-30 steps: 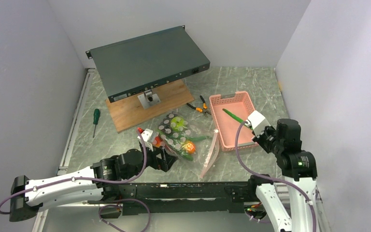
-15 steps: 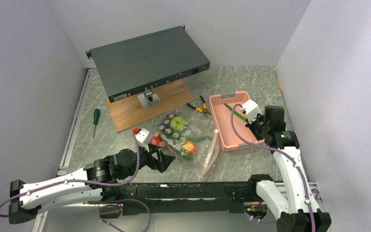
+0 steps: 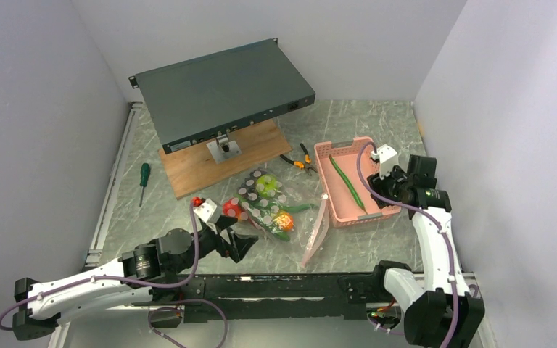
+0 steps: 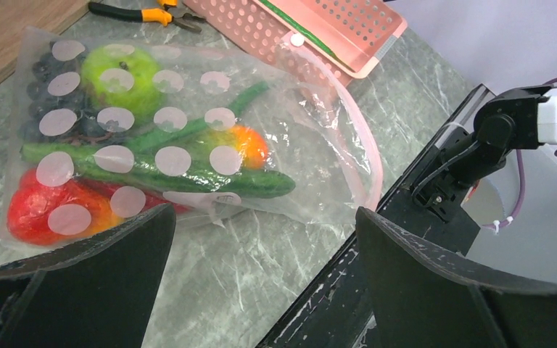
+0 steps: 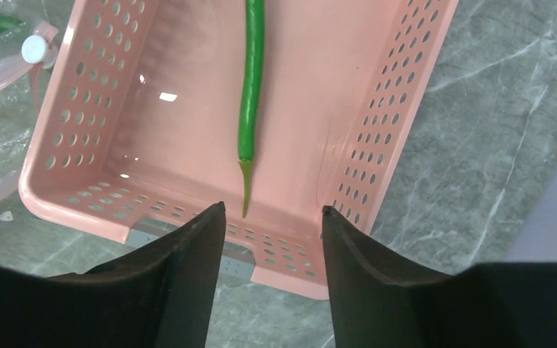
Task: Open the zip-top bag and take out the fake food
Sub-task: Place the fake vegetable in the bin, then adjust the zipper food storage bag at the center of the board.
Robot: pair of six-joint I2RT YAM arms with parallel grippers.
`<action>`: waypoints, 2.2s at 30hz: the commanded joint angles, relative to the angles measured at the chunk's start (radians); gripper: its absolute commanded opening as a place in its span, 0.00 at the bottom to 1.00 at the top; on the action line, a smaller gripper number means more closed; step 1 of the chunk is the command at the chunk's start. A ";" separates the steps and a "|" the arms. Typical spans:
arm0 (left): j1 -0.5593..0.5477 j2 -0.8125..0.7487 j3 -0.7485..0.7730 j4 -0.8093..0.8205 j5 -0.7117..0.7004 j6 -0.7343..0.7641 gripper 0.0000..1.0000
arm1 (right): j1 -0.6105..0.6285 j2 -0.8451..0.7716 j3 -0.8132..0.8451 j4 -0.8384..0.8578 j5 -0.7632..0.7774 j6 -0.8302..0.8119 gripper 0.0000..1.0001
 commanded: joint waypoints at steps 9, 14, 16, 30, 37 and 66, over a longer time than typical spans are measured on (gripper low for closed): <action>-0.003 0.041 0.043 0.129 0.170 0.069 1.00 | -0.211 0.000 0.041 -0.075 -0.443 -0.054 0.68; -0.003 0.187 0.087 0.197 0.218 0.071 1.00 | -0.210 -0.037 0.061 -0.170 -0.526 -0.130 0.69; -0.003 0.260 0.123 0.204 0.229 0.064 1.00 | -0.211 -0.055 0.052 -0.185 -0.572 -0.157 0.69; -0.042 0.857 0.557 0.039 0.159 -0.080 0.99 | -0.208 -0.087 -0.028 -0.152 -0.833 -0.289 0.77; -0.156 1.175 0.910 -0.213 -0.054 -0.095 0.94 | -0.208 -0.096 -0.012 0.031 -0.705 0.022 0.77; -0.140 1.454 1.120 -0.619 -0.299 -0.213 0.00 | -0.192 -0.115 -0.013 -0.069 -0.839 -0.086 0.73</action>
